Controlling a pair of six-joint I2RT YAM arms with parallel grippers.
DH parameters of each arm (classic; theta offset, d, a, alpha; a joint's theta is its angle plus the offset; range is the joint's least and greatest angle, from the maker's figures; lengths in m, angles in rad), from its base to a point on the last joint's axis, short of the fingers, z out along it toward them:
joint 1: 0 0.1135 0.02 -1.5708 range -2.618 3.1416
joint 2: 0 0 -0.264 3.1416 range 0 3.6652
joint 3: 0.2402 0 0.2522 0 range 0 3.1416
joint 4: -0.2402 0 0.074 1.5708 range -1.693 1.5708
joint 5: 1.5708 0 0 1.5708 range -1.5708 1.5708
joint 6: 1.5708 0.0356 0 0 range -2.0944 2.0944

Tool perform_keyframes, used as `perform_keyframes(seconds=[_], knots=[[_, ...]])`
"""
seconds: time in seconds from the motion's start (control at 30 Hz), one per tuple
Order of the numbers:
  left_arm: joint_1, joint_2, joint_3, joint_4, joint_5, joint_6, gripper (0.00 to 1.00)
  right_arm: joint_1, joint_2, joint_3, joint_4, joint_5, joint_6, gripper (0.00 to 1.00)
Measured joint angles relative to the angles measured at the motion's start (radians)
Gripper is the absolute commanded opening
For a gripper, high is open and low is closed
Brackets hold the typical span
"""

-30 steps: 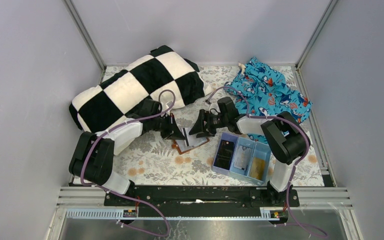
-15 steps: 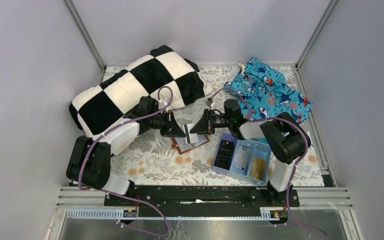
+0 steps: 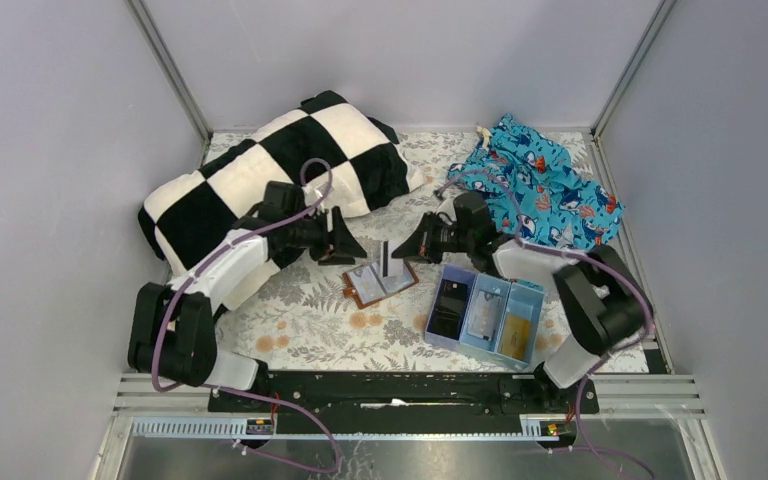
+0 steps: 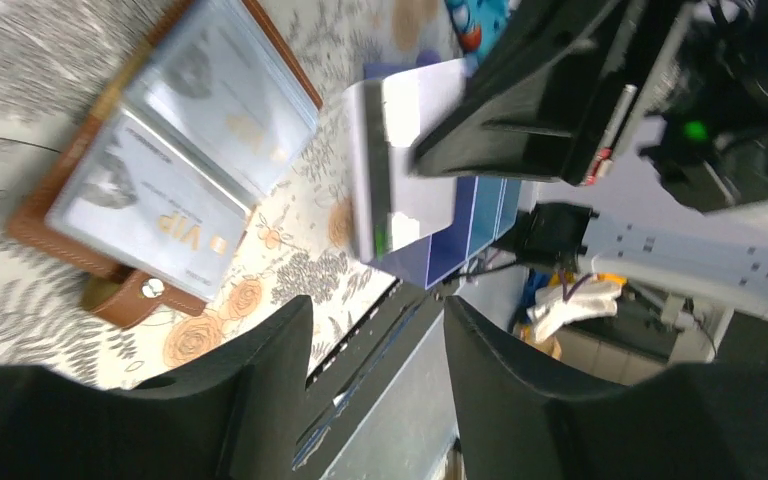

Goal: Take the credit cards out of the card holder
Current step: Place the credit card in the storage box.

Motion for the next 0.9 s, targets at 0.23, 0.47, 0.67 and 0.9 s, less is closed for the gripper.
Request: perform_keyframes(seconds=[0.23,0.47,0.67,0.9], knots=[[0.127,-0.127,0.11,-0.125,-0.105,0.035,0.56,0.005,-0.311,0.313,-0.869,0.583,-0.256,0.0],[0.124,-0.134,0.122,-0.116,-0.179,0.015,0.56,0.089,-0.428,0.487,-1.484,1.073,-0.153,0.0],[0.124,-0.13,0.098,-0.103,-0.208,-0.008,0.56,0.154,-0.311,0.602,-1.884,1.286,-0.038,0.0],[0.124,-0.12,0.097,-0.096,-0.221,-0.022,0.56,0.198,-0.284,0.552,-1.981,1.31,0.006,0.0]])
